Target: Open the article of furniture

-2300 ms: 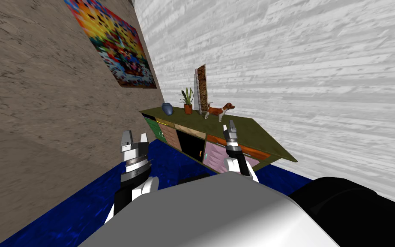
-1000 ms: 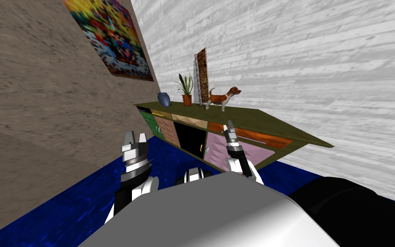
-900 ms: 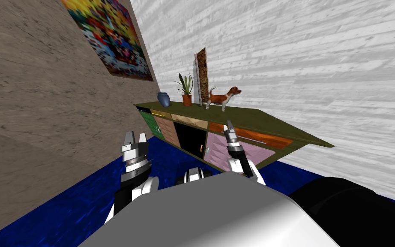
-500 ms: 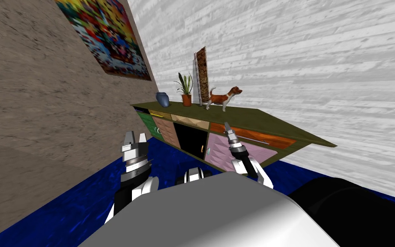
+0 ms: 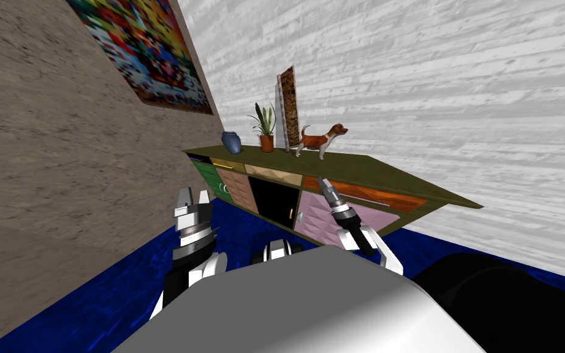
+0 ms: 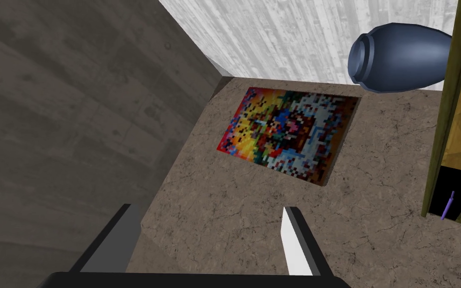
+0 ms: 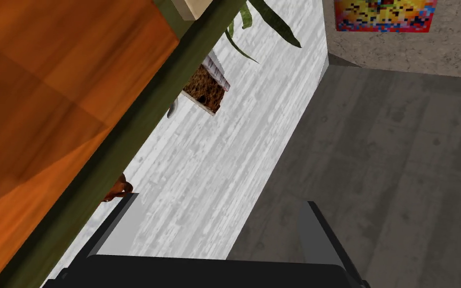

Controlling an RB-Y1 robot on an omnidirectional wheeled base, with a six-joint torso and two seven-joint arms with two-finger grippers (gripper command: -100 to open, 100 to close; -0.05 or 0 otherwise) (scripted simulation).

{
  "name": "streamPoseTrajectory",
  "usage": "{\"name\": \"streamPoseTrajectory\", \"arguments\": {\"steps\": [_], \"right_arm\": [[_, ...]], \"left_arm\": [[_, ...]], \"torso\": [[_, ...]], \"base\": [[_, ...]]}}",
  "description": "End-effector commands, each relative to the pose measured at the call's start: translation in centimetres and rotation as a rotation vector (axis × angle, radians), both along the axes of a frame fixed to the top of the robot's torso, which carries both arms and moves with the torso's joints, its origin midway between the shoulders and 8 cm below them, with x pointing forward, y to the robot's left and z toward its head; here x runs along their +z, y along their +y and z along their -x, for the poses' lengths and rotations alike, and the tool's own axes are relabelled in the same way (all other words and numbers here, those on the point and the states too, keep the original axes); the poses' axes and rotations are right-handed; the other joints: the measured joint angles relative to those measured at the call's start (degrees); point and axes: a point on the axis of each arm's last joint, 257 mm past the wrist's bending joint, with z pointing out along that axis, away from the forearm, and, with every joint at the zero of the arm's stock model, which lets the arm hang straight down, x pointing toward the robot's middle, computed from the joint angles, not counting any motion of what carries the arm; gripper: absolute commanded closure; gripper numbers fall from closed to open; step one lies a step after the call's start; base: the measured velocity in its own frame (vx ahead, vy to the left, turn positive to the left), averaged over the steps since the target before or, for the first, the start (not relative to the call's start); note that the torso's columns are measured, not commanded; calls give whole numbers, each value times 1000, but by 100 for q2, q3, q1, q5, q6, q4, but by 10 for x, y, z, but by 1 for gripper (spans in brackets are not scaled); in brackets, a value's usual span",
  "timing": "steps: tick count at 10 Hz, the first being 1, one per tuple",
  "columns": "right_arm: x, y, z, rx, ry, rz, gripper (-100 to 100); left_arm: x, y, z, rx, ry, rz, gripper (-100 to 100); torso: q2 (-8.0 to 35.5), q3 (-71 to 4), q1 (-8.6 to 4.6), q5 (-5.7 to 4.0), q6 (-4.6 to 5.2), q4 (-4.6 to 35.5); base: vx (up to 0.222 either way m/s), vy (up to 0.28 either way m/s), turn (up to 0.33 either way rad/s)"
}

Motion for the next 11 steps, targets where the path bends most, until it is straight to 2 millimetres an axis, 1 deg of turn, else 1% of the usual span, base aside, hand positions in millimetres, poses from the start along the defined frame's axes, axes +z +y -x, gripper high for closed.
{"name": "streamPoseTrajectory", "arguments": {"steps": [1,2,3,4,6,7,8,9,11], "right_arm": [[-5,2,3,-49,7,196,-100],[-6,3,3,-53,9,214,-100],[-8,3,4,-74,10,306,-100],[-9,4,4,-76,11,313,-100],[-14,4,6,-113,9,492,-100],[-16,5,6,-118,9,514,-100],[-19,5,7,-136,6,606,-100],[-19,6,7,-138,7,614,-100],[-26,6,9,-167,-3,793,-100]], "left_arm": [[0,0,0,0,0,0,0],[0,0,0,0,0,0,0],[0,0,0,0,0,0,0],[0,0,0,0,0,0,0],[0,0,0,0,0,0,0],[0,0,0,0,0,0,0],[0,0,0,0,0,0,0],[0,0,0,0,0,0,0],[0,0,0,0,0,0,0]], "torso": [[-1,0,-2,-1,2,0],[-2,-1,6,1,2,0],[0,0,2,1,0,0],[0,0,-1,0,2,0],[1,1,4,1,2,1],[-3,-1,11,3,2,0],[0,0,2,1,0,0],[-1,0,1,0,2,0],[1,1,-2,-1,2,1]], "base": [[48,70,-77],[38,57,-47],[41,49,-51],[34,40,-34],[42,69,-65],[37,60,-38],[42,64,-44],[35,51,-34],[45,63,-55]]}}
